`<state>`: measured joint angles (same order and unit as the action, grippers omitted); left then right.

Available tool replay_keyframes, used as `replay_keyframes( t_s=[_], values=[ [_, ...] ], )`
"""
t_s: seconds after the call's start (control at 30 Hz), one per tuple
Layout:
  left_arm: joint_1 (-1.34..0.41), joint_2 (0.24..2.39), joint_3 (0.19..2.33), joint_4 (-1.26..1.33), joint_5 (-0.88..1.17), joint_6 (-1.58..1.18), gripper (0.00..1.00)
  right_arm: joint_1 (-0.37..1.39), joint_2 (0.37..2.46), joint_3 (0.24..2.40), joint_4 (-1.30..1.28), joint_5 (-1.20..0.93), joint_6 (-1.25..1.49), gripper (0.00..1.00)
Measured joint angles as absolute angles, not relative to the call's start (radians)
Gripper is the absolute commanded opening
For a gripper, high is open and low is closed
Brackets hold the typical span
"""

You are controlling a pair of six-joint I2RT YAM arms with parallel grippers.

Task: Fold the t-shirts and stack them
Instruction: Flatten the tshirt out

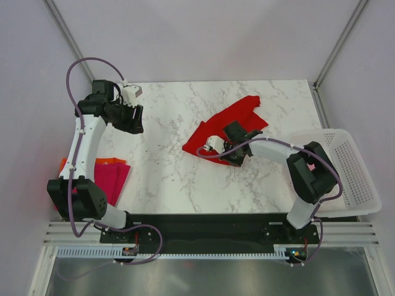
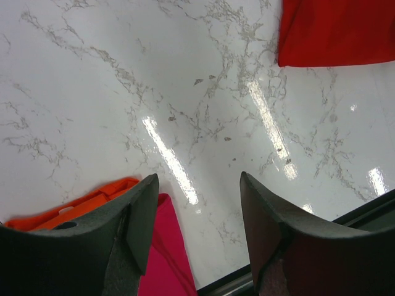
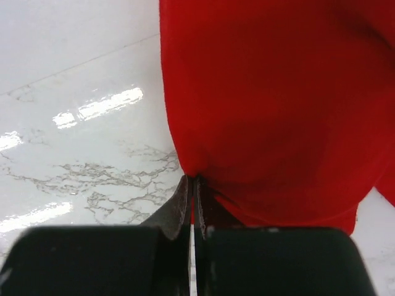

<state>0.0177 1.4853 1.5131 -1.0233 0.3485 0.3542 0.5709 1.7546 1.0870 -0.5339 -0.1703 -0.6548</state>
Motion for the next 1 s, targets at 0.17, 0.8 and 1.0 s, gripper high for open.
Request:
replay_keyframes(
  t_s=[0.17,0.8,1.0],
  values=[
    [0.018,1.485,1.513,-1.023,0.348,0.354,0.63,0.657,1.634,1.138,-0.659,-0.184,-0.670,0.00],
    [0.019,1.531,1.565,-1.024,0.346,0.355,0.63,0.372,1.967,1.603,-0.650,-0.148,-0.641,0.33],
    [0.018,1.525,1.564,-1.024,0.346,0.355,0.63,0.321,1.789,1.395,-0.649,-0.175,-0.716,0.40]
  ],
)
